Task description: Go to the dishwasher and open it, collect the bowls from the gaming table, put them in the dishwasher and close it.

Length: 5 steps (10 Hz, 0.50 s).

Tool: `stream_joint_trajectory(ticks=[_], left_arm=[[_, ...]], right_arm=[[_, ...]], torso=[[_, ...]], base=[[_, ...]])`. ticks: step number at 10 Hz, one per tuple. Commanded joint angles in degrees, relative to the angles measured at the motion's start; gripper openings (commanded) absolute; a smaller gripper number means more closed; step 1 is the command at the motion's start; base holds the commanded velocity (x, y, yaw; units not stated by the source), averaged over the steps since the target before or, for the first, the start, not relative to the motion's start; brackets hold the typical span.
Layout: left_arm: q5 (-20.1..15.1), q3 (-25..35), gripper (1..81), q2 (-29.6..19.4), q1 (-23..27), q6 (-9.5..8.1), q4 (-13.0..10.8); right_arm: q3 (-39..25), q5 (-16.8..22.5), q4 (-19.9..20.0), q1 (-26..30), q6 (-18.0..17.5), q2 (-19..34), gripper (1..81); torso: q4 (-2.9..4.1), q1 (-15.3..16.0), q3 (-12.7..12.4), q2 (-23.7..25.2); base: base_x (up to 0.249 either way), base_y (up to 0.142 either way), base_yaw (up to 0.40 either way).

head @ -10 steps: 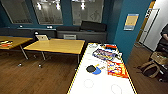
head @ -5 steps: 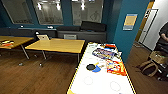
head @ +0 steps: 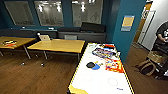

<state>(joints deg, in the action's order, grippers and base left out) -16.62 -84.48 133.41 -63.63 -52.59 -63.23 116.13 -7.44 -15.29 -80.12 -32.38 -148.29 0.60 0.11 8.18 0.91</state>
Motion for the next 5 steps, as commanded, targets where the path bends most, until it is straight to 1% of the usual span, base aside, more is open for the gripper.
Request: stream_joint_trajectory(ticks=[1,2,3,4,5], left_arm=[[1.66,-2.35,1.0,1.77,1.63,1.26,-1.19],[3.33,-3.23,1.0,1.87,1.01,1.26,-1.37],[4.31,-4.11,1.0,2.03,0.14,1.35,-1.37],[4.75,-5.16,1.0,2.38,-1.1,1.61,-1.28],[6.31,-6.99,1.0,2.91,-2.41,1.61,-1.28]], right_arm=[[1.2,1.99,-1.32,2.37,0.39,-0.72,1.0],[1.28,1.99,-1.32,2.37,0.39,-0.72,1.0],[1.8,1.99,-1.32,2.28,0.39,-0.99,1.0],[3.55,1.99,-1.5,2.02,0.39,-1.68,1.0],[5.92,2.07,-1.93,1.58,0.47,-2.82,1.0]], torso=[[0.0,0.0,-2.29,0.0],[0.0,-0.02,-0.74,0.02],[0.0,-0.04,-1.46,0.04],[0.0,-0.11,-1.81,0.06],[0.0,-0.11,-1.77,0.13]], base=[[-0.164,0.0,0.0],[-0.164,0.0,0.0],[-0.164,0.0,0.0],[0.0,0.0,0.0],[0.0,0.0,0.0]])
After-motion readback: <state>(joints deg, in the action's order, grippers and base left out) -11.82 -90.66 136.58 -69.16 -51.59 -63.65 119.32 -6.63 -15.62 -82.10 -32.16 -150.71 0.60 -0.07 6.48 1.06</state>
